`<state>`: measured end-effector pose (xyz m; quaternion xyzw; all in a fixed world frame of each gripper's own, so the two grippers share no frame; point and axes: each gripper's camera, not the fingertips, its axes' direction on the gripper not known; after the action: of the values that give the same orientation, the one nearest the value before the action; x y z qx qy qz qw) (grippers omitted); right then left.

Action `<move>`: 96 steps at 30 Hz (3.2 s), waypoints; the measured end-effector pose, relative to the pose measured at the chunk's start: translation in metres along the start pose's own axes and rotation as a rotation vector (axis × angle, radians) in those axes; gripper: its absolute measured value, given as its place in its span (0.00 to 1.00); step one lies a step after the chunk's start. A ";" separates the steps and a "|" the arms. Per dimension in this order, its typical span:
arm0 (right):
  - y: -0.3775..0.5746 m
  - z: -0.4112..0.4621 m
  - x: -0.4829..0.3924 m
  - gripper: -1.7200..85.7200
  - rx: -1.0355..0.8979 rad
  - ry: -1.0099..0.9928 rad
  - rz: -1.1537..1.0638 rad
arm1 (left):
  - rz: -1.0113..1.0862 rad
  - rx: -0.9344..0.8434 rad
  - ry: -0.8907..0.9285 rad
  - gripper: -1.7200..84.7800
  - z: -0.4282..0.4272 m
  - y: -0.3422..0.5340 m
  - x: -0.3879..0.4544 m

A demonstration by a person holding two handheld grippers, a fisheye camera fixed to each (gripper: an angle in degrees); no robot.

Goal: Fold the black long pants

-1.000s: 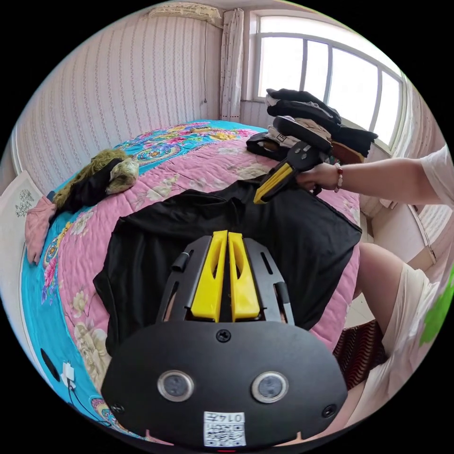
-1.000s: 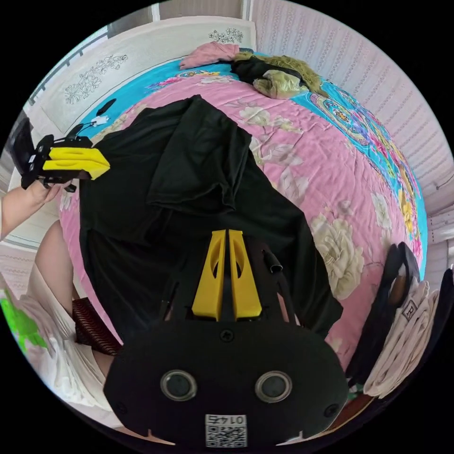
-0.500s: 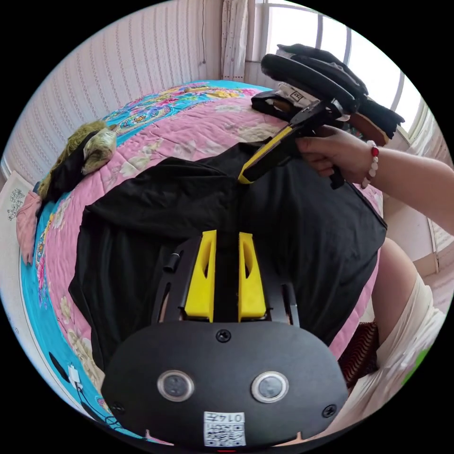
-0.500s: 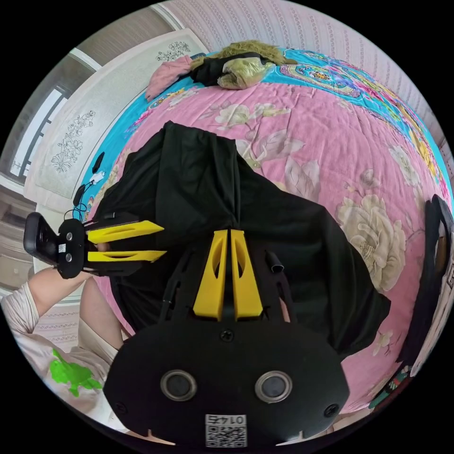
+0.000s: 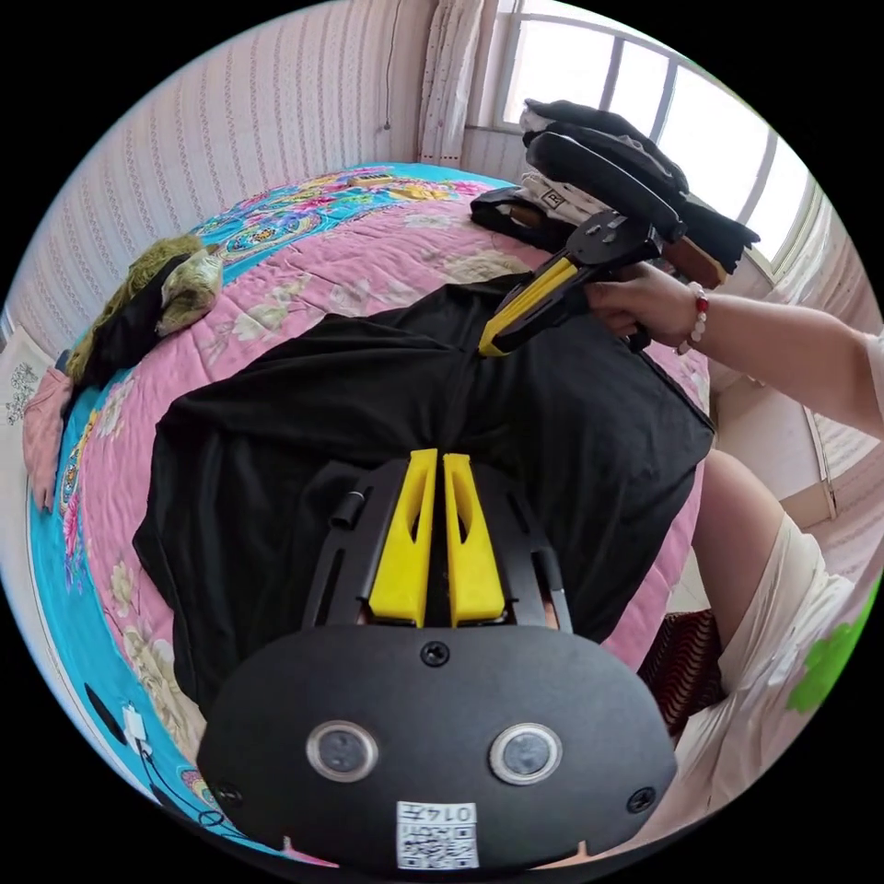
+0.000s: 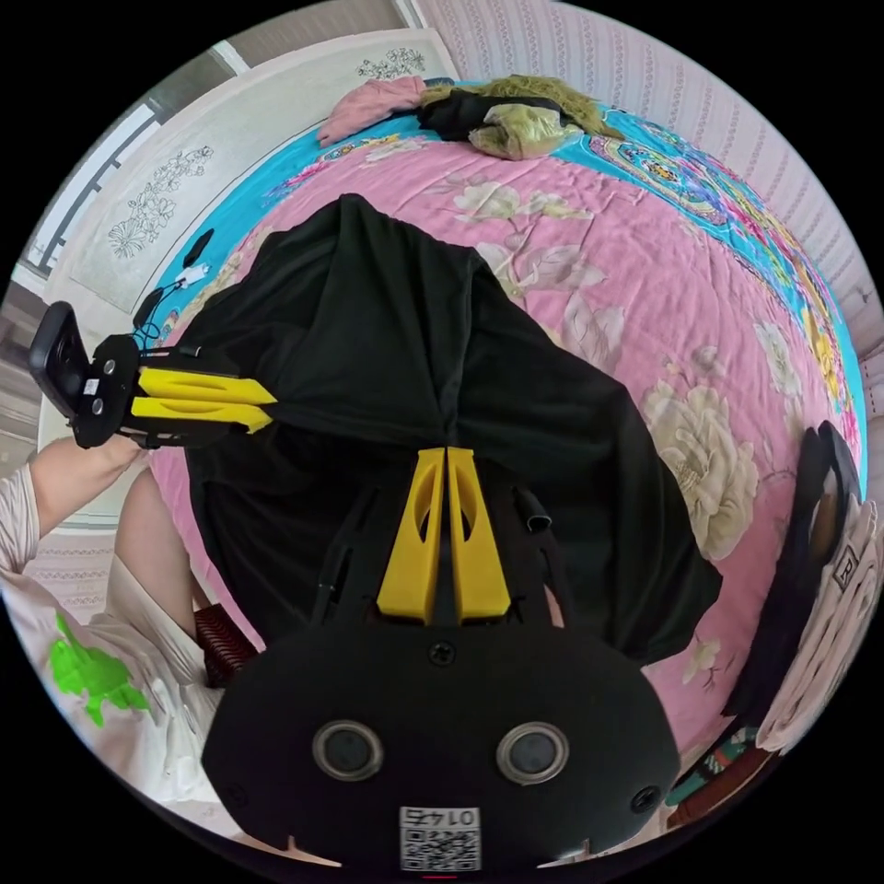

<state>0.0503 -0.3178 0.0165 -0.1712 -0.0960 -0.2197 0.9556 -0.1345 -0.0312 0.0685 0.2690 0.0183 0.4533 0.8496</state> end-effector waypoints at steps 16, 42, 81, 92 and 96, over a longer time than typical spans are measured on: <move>0.097 -0.059 -0.040 0.02 0.110 -0.032 0.165 | -0.134 -0.011 -0.086 0.10 -0.134 0.027 0.036; 0.200 -0.093 -0.234 0.08 0.207 -0.115 0.166 | -0.513 0.275 -0.077 0.01 -0.360 0.231 0.111; 0.037 -0.038 -0.224 0.02 0.088 0.001 -0.064 | -0.345 0.102 0.039 0.05 -0.116 0.083 0.019; 0.051 -0.056 -0.184 0.02 0.127 -0.071 -0.010 | -0.379 0.119 -0.001 0.02 -0.050 0.069 -0.011; 0.056 -0.064 -0.163 0.02 0.122 -0.075 0.024 | -0.376 -0.058 0.074 0.01 0.004 0.056 -0.025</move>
<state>-0.0619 -0.2308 -0.1005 -0.1221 -0.1429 -0.1953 0.9626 -0.1911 -0.0277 0.0935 0.2193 0.0864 0.2965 0.9255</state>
